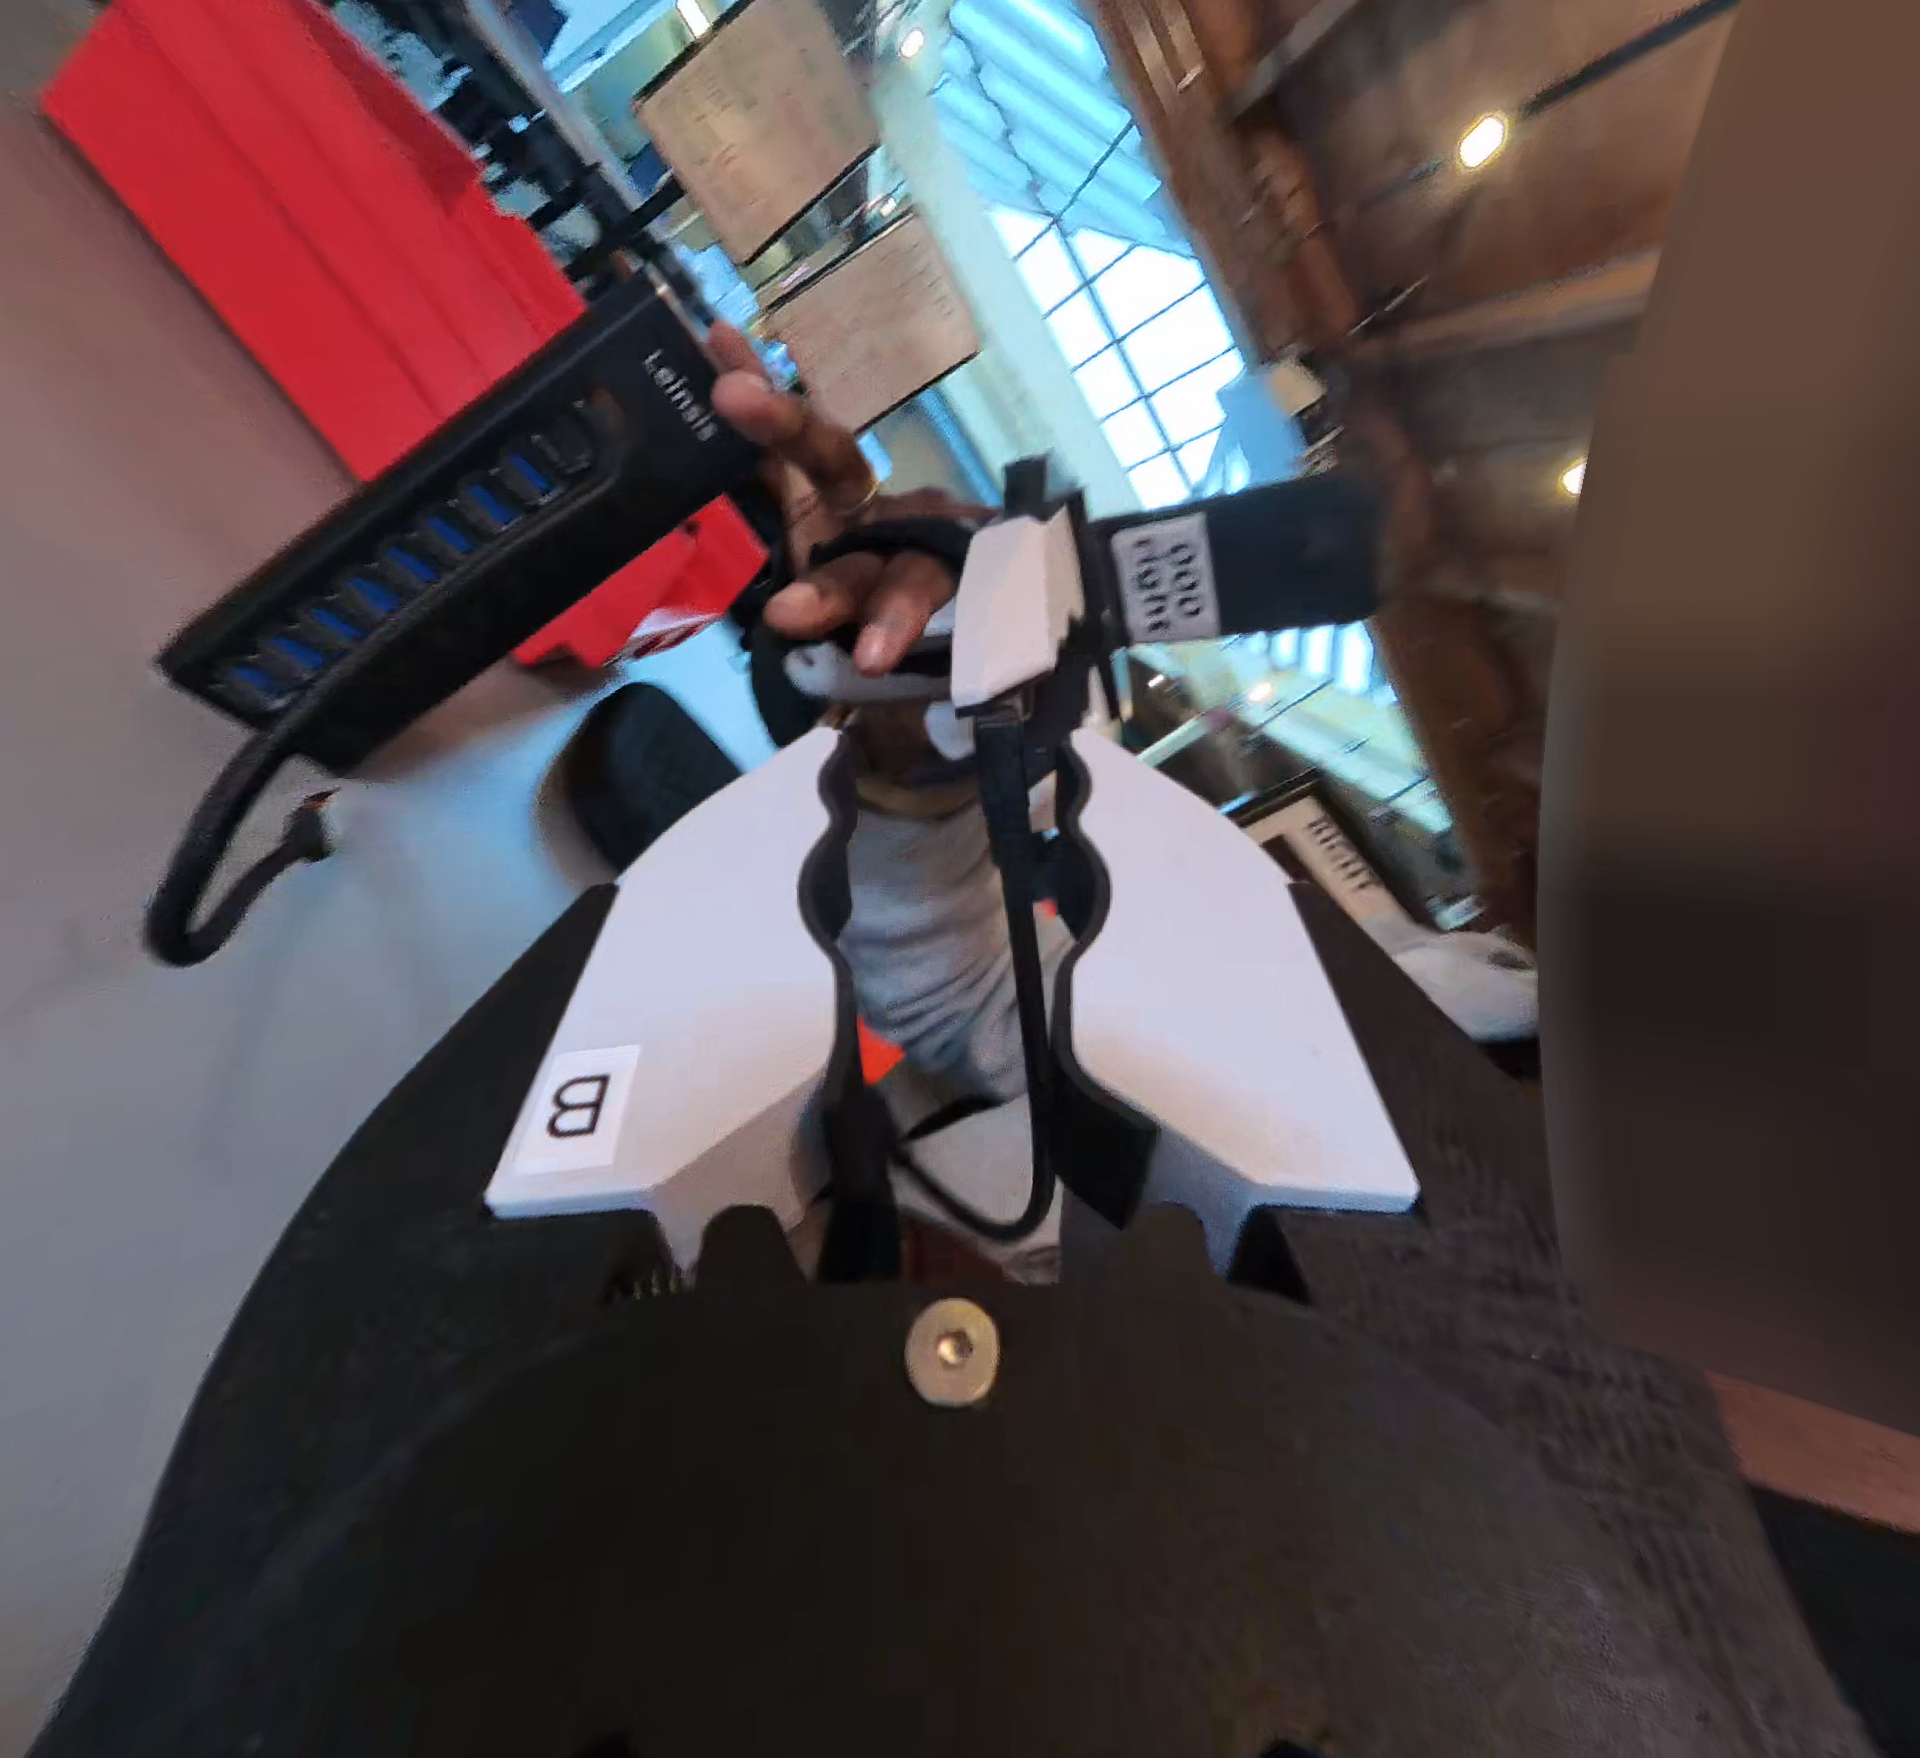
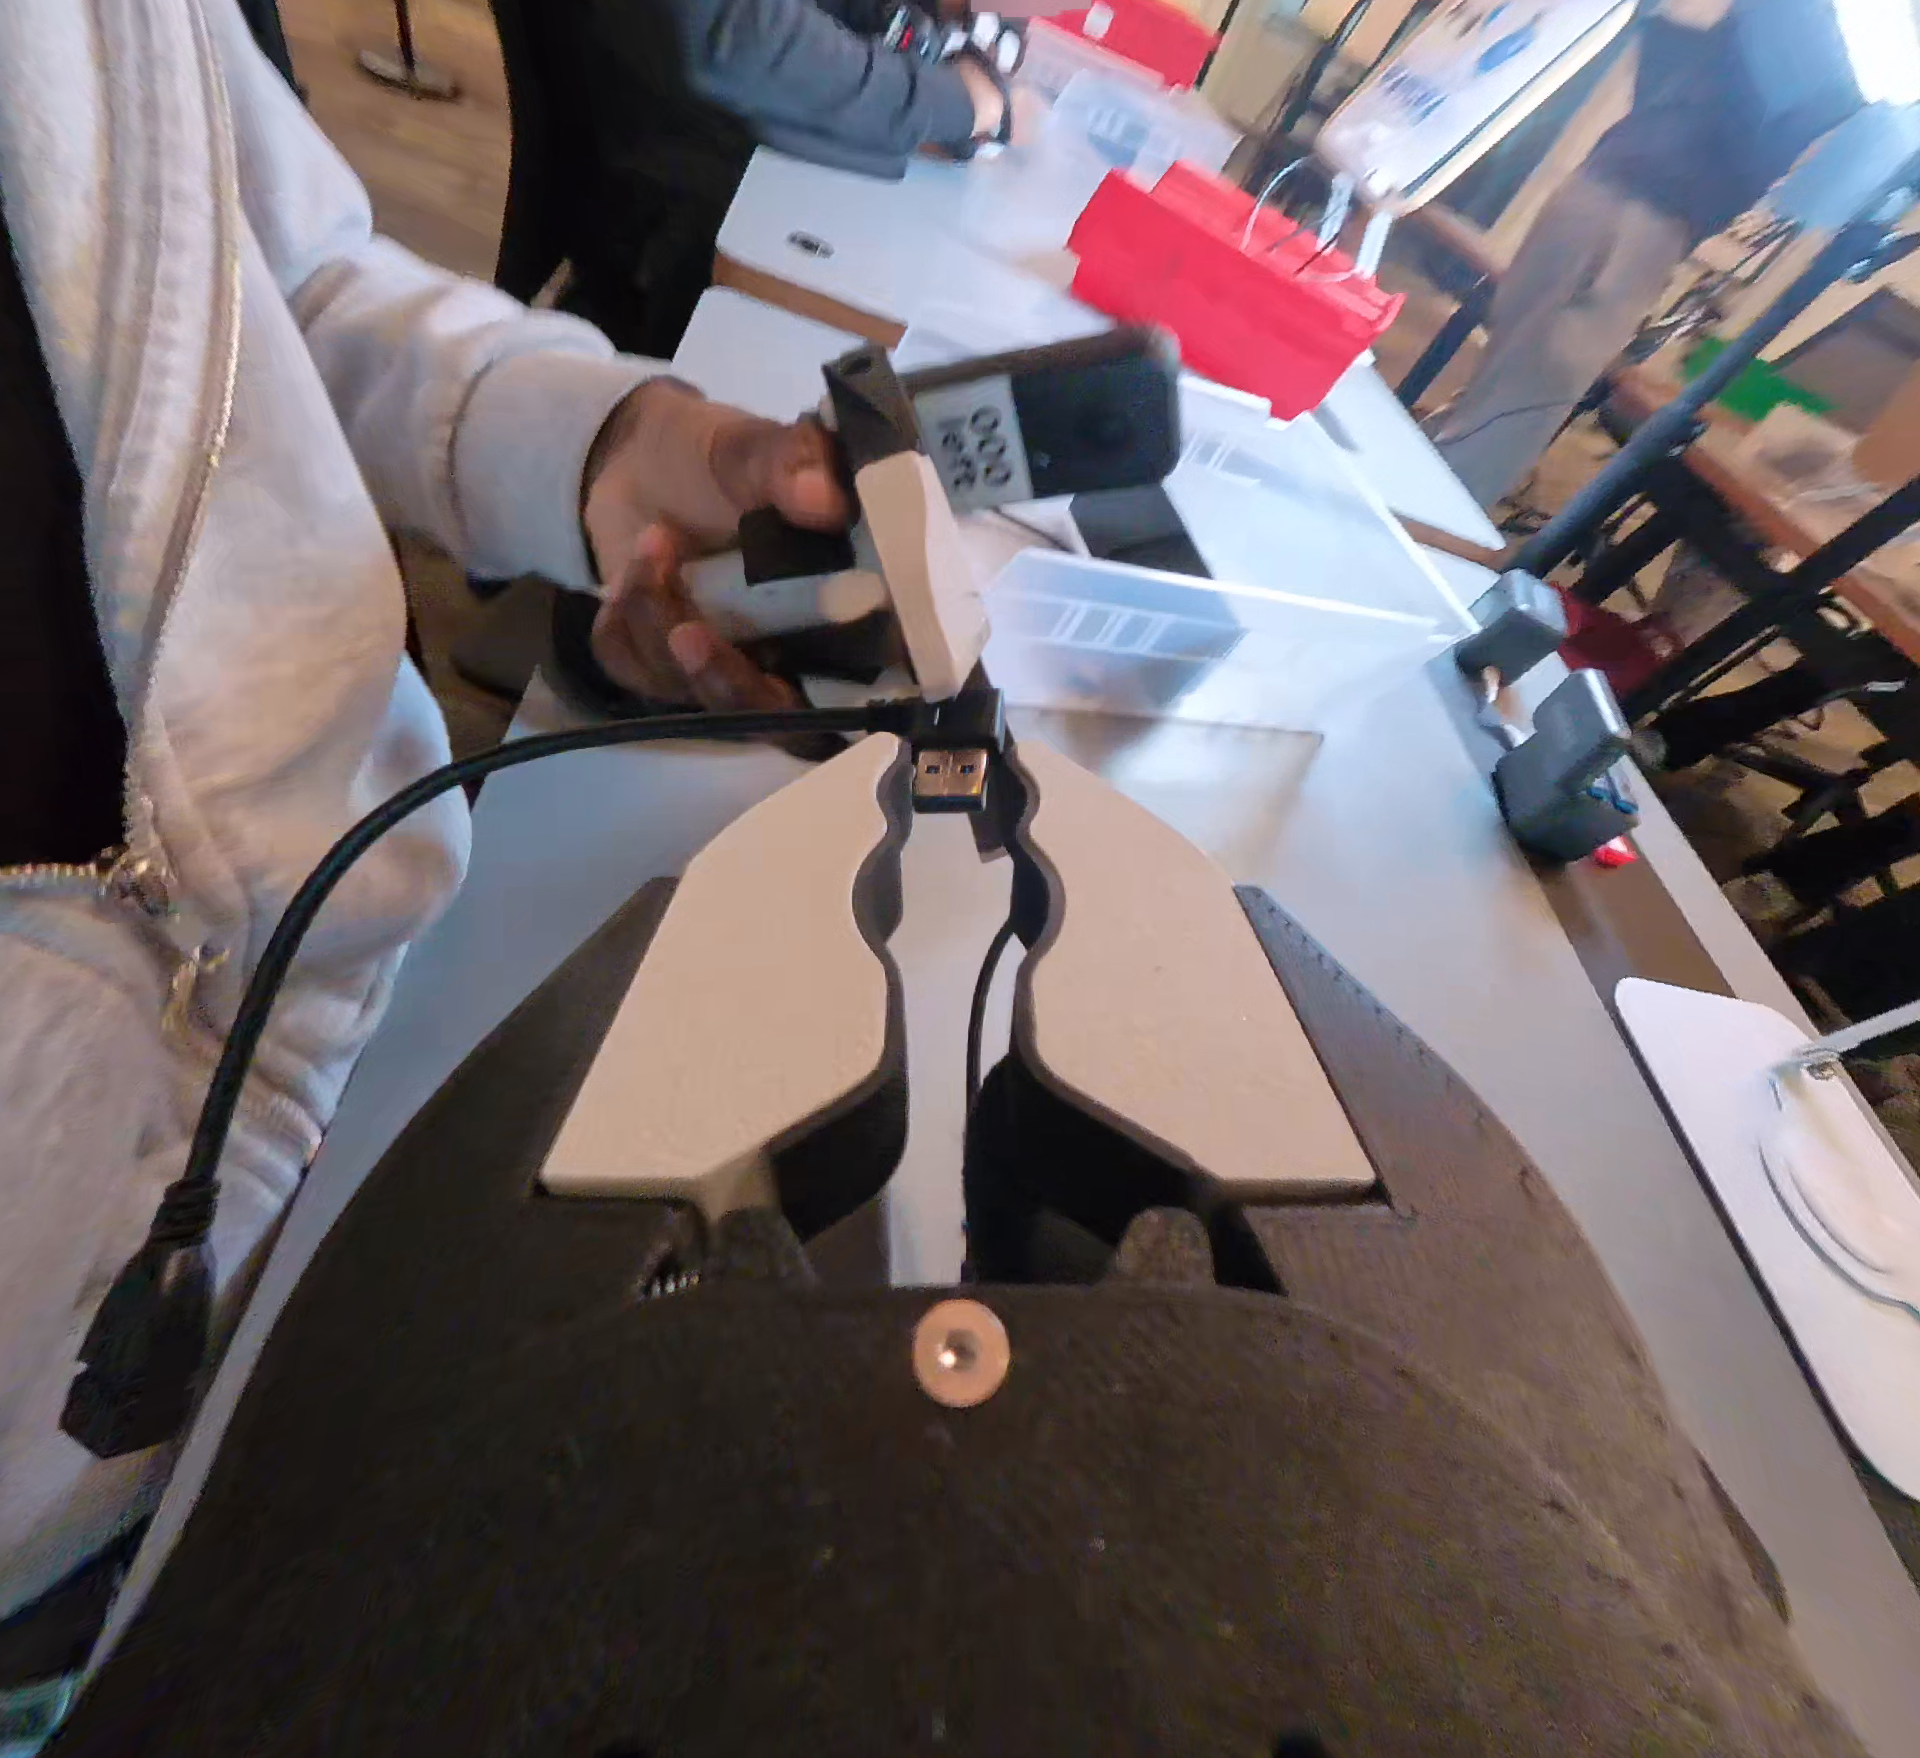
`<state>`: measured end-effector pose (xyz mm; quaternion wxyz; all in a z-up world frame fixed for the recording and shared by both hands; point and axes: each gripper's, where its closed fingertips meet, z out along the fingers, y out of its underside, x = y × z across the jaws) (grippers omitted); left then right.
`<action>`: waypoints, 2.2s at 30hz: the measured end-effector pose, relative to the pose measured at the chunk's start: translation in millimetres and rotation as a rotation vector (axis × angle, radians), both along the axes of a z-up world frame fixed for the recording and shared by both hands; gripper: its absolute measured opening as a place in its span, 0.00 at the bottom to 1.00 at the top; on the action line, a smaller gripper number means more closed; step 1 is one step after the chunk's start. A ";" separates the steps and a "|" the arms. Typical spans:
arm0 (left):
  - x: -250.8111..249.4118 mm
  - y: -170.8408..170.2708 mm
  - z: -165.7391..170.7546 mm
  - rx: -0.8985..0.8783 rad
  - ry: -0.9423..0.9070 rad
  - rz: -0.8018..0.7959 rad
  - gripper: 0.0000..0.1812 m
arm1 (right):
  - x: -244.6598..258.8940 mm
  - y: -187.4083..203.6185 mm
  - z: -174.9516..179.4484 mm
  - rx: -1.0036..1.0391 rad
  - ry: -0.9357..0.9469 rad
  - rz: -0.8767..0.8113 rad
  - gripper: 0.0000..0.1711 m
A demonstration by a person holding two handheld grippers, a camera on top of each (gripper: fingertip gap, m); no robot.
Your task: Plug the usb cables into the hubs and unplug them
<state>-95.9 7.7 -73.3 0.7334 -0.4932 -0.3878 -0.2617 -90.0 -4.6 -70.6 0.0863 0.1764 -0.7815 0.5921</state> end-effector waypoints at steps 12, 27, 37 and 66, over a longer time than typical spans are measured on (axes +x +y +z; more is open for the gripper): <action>19.2 5.5 -8.3 -0.032 -0.013 -0.116 0.06 | 9.7 4.6 -13.0 0.143 0.009 0.107 0.09; -1.6 10.5 -18.5 0.020 -0.042 0.167 0.04 | -73.7 142.7 75.9 -0.989 -0.158 -0.731 0.38; -36.4 26.3 -49.5 0.063 -0.238 0.290 0.05 | -130.5 85.2 -51.6 -0.307 -0.202 -0.991 0.23; -75.1 44.7 -70.1 0.198 -0.411 0.369 0.05 | -101.3 64.6 -32.5 -0.550 -0.140 -0.978 0.16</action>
